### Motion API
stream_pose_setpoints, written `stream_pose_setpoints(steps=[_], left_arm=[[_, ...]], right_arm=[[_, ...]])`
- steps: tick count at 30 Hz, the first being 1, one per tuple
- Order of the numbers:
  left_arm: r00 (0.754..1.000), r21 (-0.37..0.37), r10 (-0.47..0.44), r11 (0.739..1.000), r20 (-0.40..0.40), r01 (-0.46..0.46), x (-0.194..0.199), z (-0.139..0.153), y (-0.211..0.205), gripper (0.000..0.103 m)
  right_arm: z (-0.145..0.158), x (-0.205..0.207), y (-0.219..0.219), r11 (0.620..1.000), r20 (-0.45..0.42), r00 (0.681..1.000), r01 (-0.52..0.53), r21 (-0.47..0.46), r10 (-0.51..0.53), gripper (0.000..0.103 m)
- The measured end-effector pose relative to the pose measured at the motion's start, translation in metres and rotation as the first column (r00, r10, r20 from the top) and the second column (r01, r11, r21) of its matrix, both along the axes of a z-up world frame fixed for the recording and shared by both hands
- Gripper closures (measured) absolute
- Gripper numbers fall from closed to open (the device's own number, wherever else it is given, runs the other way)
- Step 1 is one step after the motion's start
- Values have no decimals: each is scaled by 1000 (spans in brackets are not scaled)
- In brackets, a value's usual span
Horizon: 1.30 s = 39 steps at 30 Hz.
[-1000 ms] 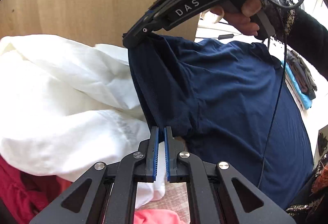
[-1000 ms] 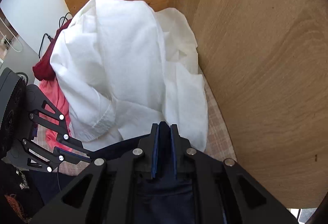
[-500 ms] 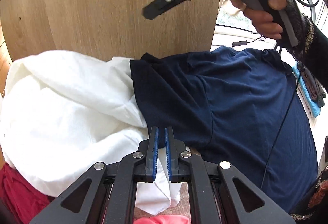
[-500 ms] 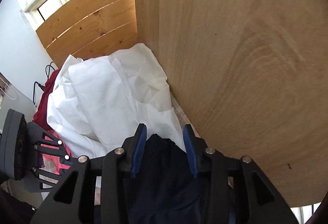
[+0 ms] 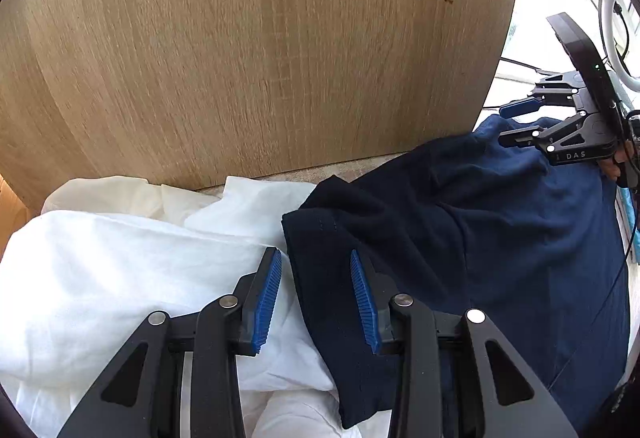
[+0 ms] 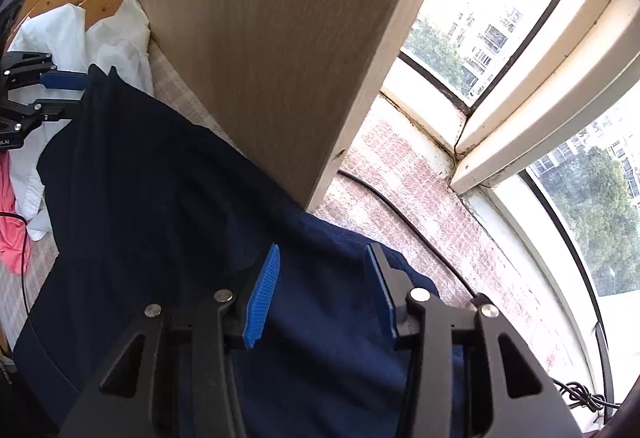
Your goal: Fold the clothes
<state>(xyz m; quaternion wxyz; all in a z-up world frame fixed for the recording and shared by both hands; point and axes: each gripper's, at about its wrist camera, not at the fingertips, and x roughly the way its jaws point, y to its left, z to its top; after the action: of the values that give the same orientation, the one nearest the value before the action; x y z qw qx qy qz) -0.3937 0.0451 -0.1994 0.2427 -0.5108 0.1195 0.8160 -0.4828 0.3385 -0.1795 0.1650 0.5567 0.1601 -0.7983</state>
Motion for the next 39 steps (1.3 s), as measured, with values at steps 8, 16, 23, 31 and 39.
stream_pose_setpoints(steps=[8,16,23,31,39], left_arm=[[1000,-6,-24,1000,-3,24,0,-3,3,95],[999,-8,-11,1000,-48,10,8,3,-3,98],[998,-1,2,1000,-58,-2,15,6,-12,98],[997,14,0,1000,-71,1,27,12,-24,98],[996,12,15,1000,-89,-14,30,18,-26,95]], right_arm=[[-25,-13,-1,992,-11,995,-102,70,103,60],[-15,-20,16,999,-36,999,-15,31,16,101],[-10,-32,29,997,-46,997,68,46,-66,96],[50,6,2,997,-125,992,5,-74,-14,74],[60,7,-124,961,-136,961,-255,-107,240,71]])
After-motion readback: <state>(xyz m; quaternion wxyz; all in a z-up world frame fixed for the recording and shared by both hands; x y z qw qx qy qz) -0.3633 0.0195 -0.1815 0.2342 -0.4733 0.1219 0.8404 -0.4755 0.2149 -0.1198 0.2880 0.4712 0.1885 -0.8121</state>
